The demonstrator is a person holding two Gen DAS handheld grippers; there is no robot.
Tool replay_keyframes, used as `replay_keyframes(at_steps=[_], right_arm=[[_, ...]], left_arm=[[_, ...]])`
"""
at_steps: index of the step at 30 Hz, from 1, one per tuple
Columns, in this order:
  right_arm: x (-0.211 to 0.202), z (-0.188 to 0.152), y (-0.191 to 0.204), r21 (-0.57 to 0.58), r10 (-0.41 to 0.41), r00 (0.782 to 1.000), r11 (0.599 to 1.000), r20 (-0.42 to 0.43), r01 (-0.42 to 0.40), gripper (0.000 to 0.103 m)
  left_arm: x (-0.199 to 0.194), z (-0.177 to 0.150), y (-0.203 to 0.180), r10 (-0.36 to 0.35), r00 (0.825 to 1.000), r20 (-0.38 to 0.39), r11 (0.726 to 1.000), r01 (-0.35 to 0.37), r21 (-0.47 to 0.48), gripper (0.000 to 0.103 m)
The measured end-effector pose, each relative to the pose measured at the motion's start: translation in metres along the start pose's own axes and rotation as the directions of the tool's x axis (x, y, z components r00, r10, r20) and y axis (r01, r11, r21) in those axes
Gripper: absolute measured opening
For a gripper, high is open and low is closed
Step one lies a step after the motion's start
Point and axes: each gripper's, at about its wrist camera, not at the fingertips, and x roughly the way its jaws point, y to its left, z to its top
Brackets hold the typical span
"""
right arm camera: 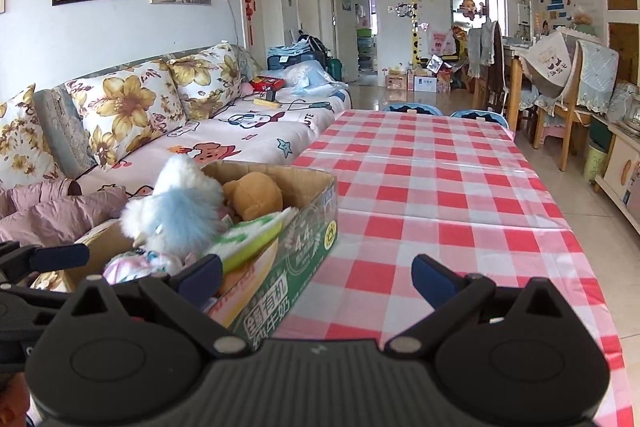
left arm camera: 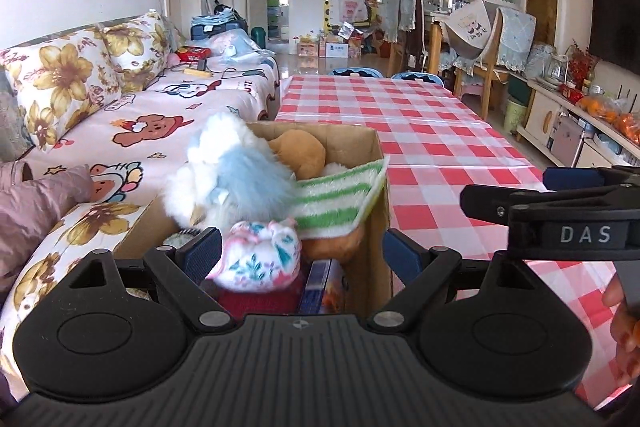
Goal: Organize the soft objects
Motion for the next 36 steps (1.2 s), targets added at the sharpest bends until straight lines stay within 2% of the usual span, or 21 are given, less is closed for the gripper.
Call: replay_keyframes(at_steps=[20,36], right_arm=[[-0.057,-0.025,0.034,-0.029,0.007,0.998,1.0,0.055,-0.005,0.1],[-0.071,-0.033,0.041,-0.036,0.013,0.998,0.999,0.068,-0.011,0.1]], left_arm=[[-0.01,-0.011,0.005,0.028,0.999,0.018,1.0,-0.028,0.003,0.103],[-0.014,-0.019,0.006,0.044,0.998,0.034,0.999,-0.043,-0.033,0.103]])
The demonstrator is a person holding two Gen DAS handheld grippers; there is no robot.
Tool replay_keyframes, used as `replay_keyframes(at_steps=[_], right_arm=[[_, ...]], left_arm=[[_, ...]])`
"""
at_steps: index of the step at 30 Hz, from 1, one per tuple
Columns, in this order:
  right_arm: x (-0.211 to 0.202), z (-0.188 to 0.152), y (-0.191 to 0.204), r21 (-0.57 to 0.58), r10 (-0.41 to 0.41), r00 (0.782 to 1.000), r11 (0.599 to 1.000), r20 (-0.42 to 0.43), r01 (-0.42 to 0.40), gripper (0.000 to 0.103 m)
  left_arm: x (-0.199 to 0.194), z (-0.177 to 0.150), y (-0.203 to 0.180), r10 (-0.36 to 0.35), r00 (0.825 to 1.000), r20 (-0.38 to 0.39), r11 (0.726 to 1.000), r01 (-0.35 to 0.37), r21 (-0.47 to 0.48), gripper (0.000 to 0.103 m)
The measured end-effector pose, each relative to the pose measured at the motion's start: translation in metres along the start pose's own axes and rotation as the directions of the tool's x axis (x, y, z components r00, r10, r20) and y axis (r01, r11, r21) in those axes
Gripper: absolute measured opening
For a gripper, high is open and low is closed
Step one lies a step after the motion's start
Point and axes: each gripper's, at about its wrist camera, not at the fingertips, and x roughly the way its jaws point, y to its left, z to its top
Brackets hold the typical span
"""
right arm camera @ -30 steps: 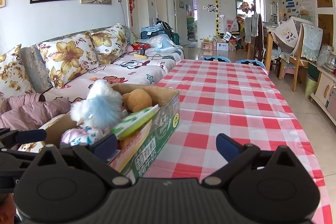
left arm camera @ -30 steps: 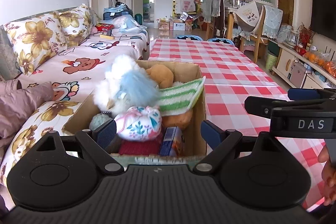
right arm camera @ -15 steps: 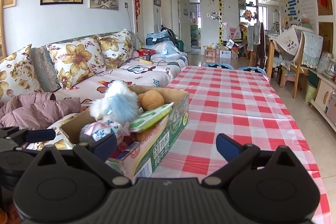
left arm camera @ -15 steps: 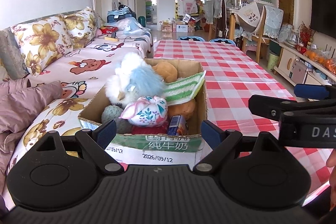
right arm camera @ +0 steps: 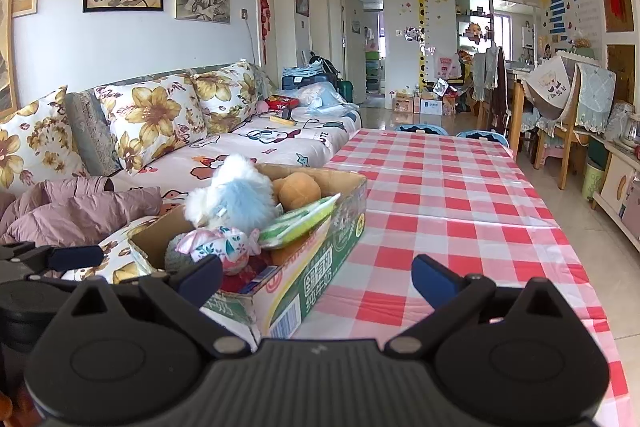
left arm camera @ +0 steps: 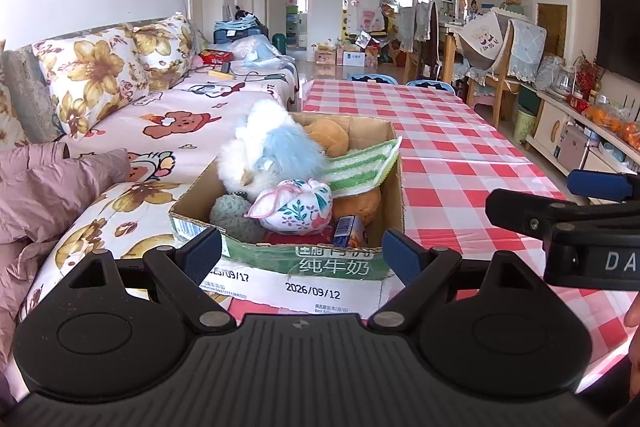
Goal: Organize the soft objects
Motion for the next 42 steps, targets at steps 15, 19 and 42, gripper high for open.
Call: replay_keyframes(at_steps=[15,19,42], right_arm=[[0.006,-0.007,-0.003,-0.006,-0.002,1.0,1.0,-0.009,0.002,0.1],[0.009,-0.008,-0.005,-0.002,0.001,1.0,1.0,-0.014,-0.001,0.1],[0.019,-0.013,-0.016,0.019,0.023,0.999,1.0,-0.026,-0.023,0.1]], left_arm=[[0.003,-0.003,-0.002,-0.008,1.0,-0.012,1.0,0.007,-0.022,0.103],[0.003,-0.002,-0.003,0.001,1.0,-0.014,1.0,-0.001,-0.014,0.103],[0.005,0.0,-0.009,0.019,1.0,-0.006,0.999,-0.019,-0.026,0.103]])
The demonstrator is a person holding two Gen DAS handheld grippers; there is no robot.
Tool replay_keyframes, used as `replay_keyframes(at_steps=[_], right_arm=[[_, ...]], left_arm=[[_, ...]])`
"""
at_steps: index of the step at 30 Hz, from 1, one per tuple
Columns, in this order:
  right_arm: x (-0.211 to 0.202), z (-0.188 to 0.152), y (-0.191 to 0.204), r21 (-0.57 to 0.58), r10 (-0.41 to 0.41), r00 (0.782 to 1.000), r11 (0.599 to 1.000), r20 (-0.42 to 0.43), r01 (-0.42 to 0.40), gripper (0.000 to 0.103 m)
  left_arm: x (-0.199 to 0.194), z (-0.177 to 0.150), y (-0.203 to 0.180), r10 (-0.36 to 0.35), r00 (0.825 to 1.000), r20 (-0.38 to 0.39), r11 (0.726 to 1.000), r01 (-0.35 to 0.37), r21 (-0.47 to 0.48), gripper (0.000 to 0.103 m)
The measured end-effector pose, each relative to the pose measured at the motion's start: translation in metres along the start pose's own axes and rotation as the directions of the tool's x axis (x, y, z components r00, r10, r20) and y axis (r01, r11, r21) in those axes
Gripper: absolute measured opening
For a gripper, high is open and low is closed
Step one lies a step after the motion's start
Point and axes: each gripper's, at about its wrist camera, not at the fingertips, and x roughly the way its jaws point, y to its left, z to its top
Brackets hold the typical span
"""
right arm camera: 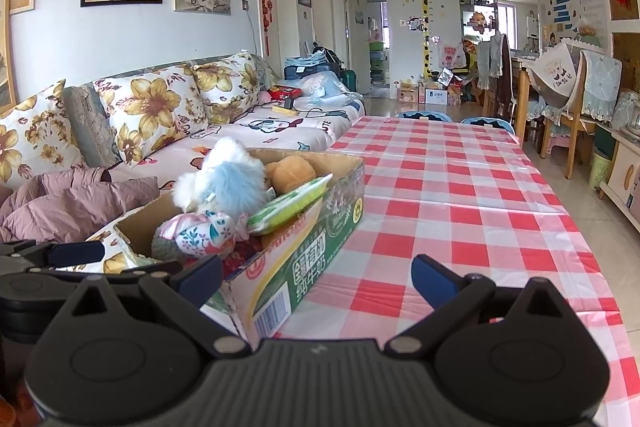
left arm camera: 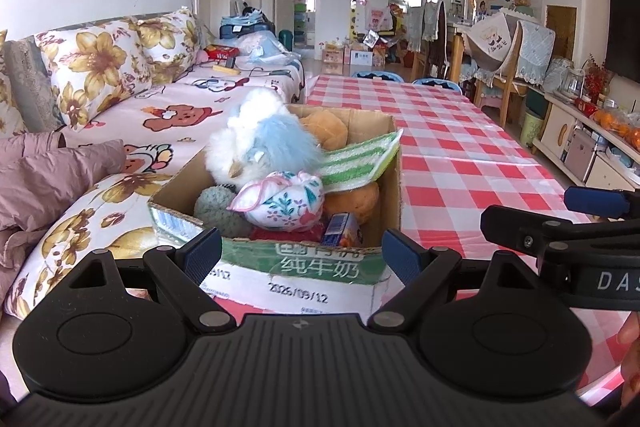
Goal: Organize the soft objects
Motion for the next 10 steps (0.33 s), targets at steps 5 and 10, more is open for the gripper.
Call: replay_keyframes(at_steps=[5,10], right_arm=[[-0.003,0.001,-0.018,0.022,-0.015,1.0,1.0,0.025,0.015,0.1],[-0.008,0.009,-0.061,0.089,-0.098,0.992,0.992,0.075,0.091,0.1]], left_arm=[[0.0,0.006,-0.014,-0.024,1.0,0.02,1.0,0.024,0.006,0.103],[-0.005,0.029,-0.053,-0.04,0.996,0.074,0.998,0.037,0.041,0.103]])
